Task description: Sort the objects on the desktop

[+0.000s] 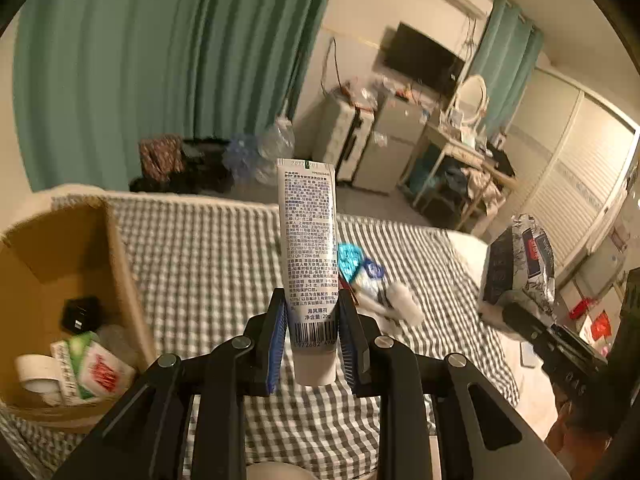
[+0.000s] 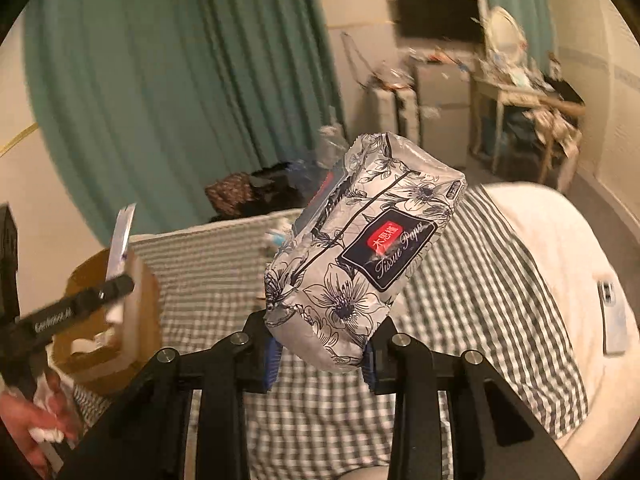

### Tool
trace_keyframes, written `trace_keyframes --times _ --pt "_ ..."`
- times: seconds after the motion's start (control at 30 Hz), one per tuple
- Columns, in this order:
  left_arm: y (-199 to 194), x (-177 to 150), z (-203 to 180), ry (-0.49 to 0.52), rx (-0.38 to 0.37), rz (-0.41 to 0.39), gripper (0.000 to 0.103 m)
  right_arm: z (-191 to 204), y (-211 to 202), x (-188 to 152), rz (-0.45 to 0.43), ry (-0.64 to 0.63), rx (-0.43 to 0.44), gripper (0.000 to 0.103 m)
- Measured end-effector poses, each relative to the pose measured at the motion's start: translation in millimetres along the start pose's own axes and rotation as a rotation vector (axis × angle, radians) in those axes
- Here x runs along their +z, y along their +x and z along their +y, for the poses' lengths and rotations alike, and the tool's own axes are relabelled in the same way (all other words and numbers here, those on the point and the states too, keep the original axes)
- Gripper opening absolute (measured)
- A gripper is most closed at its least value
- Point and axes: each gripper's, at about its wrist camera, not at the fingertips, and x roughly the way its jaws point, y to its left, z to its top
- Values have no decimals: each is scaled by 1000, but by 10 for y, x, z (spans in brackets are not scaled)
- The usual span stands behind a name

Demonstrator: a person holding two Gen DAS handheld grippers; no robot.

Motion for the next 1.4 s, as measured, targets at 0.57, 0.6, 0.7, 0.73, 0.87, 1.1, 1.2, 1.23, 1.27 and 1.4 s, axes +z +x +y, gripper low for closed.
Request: trace_keyframes --times 0.57,0.6,0.7,0.73,0.87,1.1,1.2,1.23,1.27,1.4 --pt "-567 52 1086 -97 149 -130 25 1700 127 88 16 -212 214 31" --pt "-531 39 1218 -114 164 -120 25 1787 208 72 32 -220 228 31" --pt "-443 -42 1577 -168 196 -83 25 1989 471 -20 95 -229 269 31" --pt "-483 -136 1739 -186 206 -72 25 2042 561 -53 115 -232 276 31" --pt "-398 -308 2176 -243 271 -2 26 2257 890 -173 190 -269 319 31" --pt "-325 -482 2461 -249 391 63 66 2783 1314 -363 311 -339 340 82" --pt "-285 -524 2363 -194 433 74 87 2659 1322 -354 280 -313 275 83" --pt "-272 -536 2302 -175 430 73 87 2546 1314 -346 274 -287 261 83" --pt "-245 -557 2207 -151 409 74 87 2455 1300 -337 270 -266 248 83" --pt "-140 -662 1816 -83 326 75 88 1966 1211 -229 250 -122 258 84"
